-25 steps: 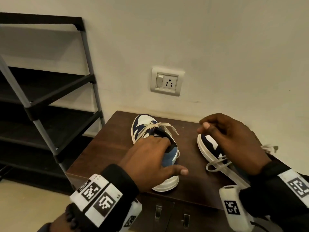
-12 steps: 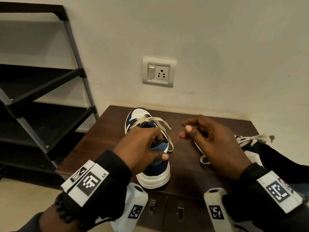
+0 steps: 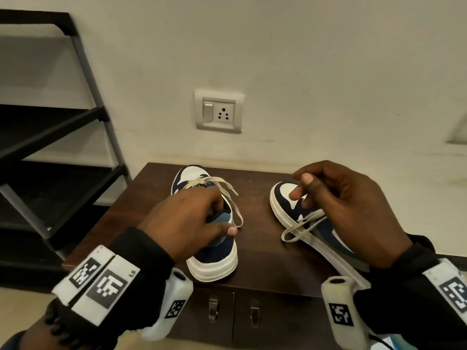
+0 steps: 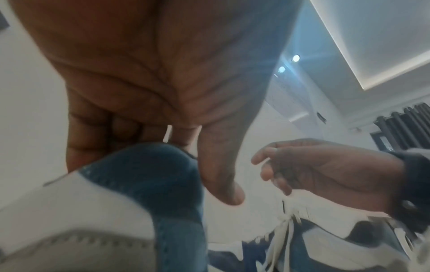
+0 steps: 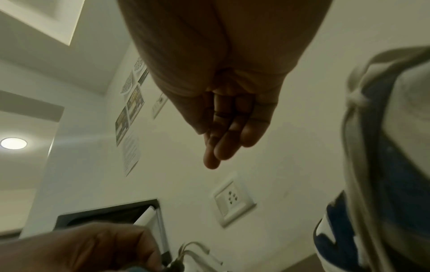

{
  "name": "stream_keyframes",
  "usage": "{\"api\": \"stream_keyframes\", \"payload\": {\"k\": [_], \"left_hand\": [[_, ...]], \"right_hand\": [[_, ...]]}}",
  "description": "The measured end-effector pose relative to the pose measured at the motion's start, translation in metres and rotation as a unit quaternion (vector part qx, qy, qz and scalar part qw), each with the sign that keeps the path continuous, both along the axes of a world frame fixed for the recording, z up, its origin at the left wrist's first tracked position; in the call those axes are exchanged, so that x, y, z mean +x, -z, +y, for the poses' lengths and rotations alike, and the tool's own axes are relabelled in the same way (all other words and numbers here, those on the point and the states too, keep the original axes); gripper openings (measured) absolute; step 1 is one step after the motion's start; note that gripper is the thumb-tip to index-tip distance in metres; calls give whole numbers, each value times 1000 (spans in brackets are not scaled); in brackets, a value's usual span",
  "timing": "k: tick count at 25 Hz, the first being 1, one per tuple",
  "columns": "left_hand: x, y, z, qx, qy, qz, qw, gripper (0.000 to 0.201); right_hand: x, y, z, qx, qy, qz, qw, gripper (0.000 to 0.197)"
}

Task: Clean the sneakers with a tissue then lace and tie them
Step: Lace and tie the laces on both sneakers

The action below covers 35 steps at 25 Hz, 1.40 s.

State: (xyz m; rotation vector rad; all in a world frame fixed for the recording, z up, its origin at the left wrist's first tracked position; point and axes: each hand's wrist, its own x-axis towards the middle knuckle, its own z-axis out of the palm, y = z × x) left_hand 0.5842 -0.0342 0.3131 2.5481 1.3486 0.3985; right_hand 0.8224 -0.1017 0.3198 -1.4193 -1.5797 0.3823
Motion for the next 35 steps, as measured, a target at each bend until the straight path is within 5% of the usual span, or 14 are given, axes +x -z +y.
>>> {"api": "stream_keyframes", "payload": {"k": [3,5,8,13,17,22,25,31,35], "left_hand": [[-11,-16,10,53,-91,-108,989,20],[-25,-20,23,49,-153,-161,974,10],[-32,-4,32,-57,-158,-158,973,29],[-28,24,44,-119,-167,-150,967,50],[-28,28,48,-118,-146,-141,972,64],[-23,27,46,-39,-154,-52,986,48],[-16,31,46,3,-157,-15,987,38],[-8,34,46,22,-152,-15,988,31],[-2,30,44,88,-160,32,983,27]], "right_hand": [[16,-7,-14,-1,16,55,998,16],[4,-14,-14,-21,-48,50,997,12],[-33,-29,21,-8,-129,-158,979,9],[-86,-10,100,41,-164,-499,850,28],[-99,6,116,93,-160,-610,771,33],[-97,3,113,88,-241,-411,874,19],[-90,7,115,27,-207,-354,912,17],[-82,-4,139,-137,-206,-206,947,9],[-81,7,118,-108,-194,-257,941,29]]}}
